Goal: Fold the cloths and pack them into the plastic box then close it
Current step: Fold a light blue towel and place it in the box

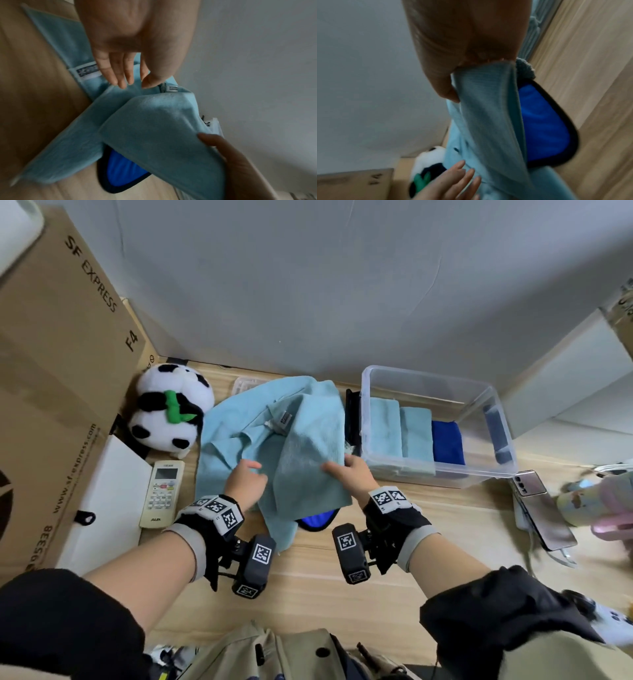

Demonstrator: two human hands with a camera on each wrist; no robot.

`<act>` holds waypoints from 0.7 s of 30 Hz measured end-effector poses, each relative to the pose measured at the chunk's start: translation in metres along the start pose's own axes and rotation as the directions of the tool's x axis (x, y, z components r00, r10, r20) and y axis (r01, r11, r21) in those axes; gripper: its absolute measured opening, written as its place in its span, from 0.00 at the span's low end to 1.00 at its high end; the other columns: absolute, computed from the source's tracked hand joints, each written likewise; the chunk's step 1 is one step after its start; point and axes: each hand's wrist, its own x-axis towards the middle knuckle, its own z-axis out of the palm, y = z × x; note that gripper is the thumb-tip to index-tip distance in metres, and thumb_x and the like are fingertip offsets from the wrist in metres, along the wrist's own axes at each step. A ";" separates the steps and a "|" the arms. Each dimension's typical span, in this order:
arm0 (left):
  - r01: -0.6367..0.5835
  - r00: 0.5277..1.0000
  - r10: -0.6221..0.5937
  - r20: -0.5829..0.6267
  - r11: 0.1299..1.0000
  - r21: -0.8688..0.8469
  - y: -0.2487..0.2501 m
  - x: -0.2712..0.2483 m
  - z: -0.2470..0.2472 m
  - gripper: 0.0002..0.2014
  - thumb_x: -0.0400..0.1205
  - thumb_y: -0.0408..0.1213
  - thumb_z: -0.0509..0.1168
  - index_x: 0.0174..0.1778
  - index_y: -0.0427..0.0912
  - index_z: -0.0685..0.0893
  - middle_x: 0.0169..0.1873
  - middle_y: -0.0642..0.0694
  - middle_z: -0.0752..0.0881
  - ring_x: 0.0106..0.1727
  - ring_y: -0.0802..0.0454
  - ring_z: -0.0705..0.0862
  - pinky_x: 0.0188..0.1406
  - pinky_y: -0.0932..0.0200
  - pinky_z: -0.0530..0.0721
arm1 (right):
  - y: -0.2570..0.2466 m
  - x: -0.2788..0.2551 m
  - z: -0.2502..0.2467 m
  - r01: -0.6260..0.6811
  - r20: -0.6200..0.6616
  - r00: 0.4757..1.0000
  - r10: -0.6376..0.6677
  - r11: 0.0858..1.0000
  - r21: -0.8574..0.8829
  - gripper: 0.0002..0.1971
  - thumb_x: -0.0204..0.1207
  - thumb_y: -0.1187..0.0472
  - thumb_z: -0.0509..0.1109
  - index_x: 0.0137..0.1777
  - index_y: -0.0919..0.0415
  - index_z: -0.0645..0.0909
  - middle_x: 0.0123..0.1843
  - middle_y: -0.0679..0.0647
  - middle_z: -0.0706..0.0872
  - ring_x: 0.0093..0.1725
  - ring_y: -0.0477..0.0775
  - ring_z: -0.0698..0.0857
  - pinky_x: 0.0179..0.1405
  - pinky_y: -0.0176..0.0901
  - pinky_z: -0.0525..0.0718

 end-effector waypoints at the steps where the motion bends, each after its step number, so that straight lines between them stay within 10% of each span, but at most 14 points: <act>1: -0.057 0.998 0.056 -0.017 0.998 -0.005 0.007 0.000 -0.003 0.15 0.78 0.30 0.60 0.61 0.39 0.77 0.55 0.34 0.83 0.56 0.35 0.83 0.58 0.47 0.80 | -0.010 -0.006 -0.002 0.020 0.020 1.000 -0.022 0.995 0.100 0.07 0.75 0.68 0.68 0.51 0.61 0.83 0.45 0.58 0.88 0.38 0.52 0.86 0.41 0.40 0.86; 7: -0.343 0.938 0.334 -0.097 0.934 -0.105 0.057 -0.010 -0.020 0.11 0.83 0.33 0.58 0.61 0.39 0.78 0.57 0.39 0.82 0.56 0.43 0.81 0.59 0.49 0.78 | -0.082 -0.050 -0.040 0.163 0.046 0.982 -0.184 0.943 0.289 0.08 0.61 0.60 0.70 0.40 0.59 0.81 0.36 0.56 0.84 0.35 0.52 0.82 0.36 0.40 0.80; 12: -0.443 0.892 0.451 -0.029 0.858 -0.261 0.079 -0.032 -0.013 0.13 0.81 0.29 0.60 0.61 0.44 0.74 0.51 0.46 0.79 0.55 0.45 0.80 0.43 0.61 0.80 | -0.110 -0.087 -0.085 0.324 -0.050 0.939 -0.341 0.824 0.465 0.07 0.68 0.64 0.64 0.44 0.62 0.82 0.37 0.54 0.84 0.36 0.49 0.83 0.38 0.38 0.80; 18: -0.703 0.621 0.686 0.380 0.701 -0.117 0.075 -0.070 0.028 0.43 0.66 0.51 0.75 0.75 0.61 0.61 0.73 0.48 0.68 0.71 0.52 0.72 0.67 0.52 0.76 | -0.091 -0.113 -0.127 0.278 -0.114 0.959 -0.259 0.781 0.559 0.07 0.78 0.61 0.61 0.45 0.57 0.81 0.36 0.49 0.86 0.37 0.48 0.83 0.37 0.41 0.78; 21: -0.755 0.483 0.753 0.446 0.617 -0.224 0.084 -0.087 0.050 0.44 0.65 0.42 0.79 0.76 0.54 0.63 0.70 0.50 0.73 0.72 0.61 0.71 0.70 0.56 0.76 | -0.072 -0.119 -0.138 0.257 -0.184 0.965 -0.185 0.800 0.542 0.06 0.78 0.60 0.63 0.47 0.57 0.81 0.38 0.51 0.85 0.39 0.50 0.83 0.34 0.39 0.78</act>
